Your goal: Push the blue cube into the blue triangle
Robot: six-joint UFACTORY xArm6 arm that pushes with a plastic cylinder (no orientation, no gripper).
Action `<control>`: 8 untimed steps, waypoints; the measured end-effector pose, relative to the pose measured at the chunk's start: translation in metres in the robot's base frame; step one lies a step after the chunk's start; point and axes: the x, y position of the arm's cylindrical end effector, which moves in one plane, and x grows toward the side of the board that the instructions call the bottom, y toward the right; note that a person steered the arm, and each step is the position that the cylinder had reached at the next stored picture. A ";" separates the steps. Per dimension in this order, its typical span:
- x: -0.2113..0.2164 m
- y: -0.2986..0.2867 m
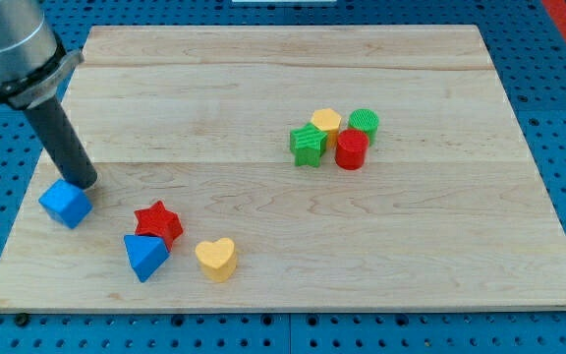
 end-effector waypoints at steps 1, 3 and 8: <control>0.027 -0.005; 0.023 -0.029; 0.117 -0.045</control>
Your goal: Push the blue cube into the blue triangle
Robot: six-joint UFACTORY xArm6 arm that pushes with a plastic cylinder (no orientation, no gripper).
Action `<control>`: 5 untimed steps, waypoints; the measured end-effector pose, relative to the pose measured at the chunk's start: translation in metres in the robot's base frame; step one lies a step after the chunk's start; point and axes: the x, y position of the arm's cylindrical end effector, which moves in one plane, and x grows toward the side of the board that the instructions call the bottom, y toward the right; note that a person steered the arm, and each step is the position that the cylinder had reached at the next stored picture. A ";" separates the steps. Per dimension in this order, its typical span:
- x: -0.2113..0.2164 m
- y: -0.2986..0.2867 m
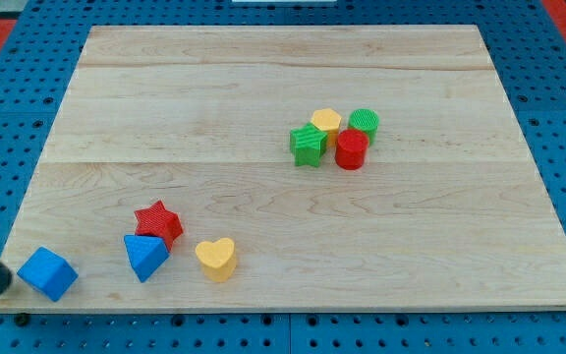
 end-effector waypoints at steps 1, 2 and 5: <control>-0.002 0.034; -0.008 0.068; -0.011 0.139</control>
